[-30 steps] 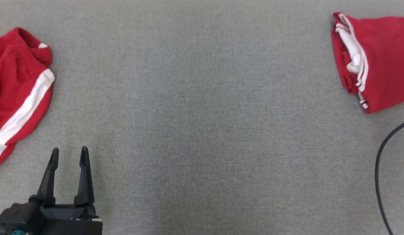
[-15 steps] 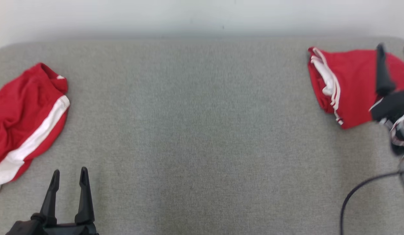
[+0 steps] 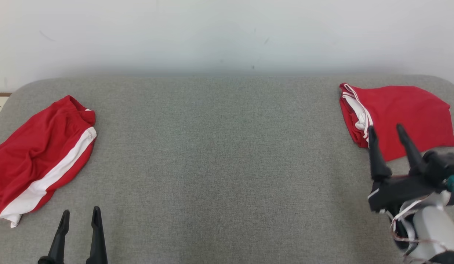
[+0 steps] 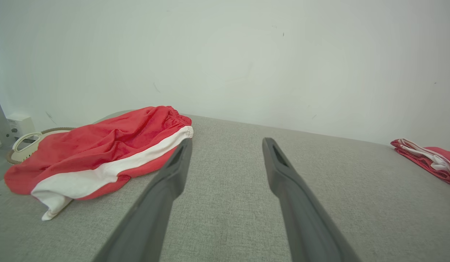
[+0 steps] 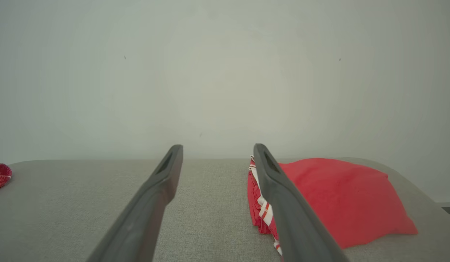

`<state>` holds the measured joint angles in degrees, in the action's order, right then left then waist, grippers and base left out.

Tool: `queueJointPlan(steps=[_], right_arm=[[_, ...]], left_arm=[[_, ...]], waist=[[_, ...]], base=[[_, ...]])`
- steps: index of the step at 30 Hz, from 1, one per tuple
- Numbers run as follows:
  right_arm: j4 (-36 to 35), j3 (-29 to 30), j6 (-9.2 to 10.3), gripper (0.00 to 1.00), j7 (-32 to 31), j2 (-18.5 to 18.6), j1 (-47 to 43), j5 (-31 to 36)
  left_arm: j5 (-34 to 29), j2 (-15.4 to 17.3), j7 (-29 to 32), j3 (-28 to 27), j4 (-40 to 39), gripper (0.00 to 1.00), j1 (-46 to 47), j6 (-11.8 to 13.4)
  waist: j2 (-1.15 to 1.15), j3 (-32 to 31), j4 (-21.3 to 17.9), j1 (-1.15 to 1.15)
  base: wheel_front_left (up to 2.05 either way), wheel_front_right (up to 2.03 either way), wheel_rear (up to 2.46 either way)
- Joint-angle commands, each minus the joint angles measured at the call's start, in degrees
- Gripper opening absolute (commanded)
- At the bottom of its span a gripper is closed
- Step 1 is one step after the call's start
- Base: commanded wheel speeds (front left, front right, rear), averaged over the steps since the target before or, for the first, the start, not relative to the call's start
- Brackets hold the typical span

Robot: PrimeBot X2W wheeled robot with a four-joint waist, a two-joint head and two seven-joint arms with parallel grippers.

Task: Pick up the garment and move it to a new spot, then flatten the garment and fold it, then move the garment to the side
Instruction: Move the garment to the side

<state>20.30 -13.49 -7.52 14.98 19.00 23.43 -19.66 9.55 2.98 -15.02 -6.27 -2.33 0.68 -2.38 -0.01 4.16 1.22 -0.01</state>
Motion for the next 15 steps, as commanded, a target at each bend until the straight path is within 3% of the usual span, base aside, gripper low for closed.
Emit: queueJointPlan(steps=[1, 15], right_arm=[[-1.2, -0.2, 0.06, 1.00, 0.2, -0.9, -2.2, 0.9], [-11.6, 4.7, 0.05, 1.00, -1.0, -9.4, -19.2, 7.9]], left_arm=[[0.4, 0.0, -0.2, 0.0, 0.1, 1.00, -1.1, 0.3], [0.4, 0.0, -0.2, -0.6, 0.6, 1.00, -4.4, 0.9]], waist=[[0.01, -0.5, 0.2, 0.01], [0.01, -4.5, 0.0, 0.01]], base=[[0.00, 0.00, 0.00], [0.00, 0.00, 0.00]])
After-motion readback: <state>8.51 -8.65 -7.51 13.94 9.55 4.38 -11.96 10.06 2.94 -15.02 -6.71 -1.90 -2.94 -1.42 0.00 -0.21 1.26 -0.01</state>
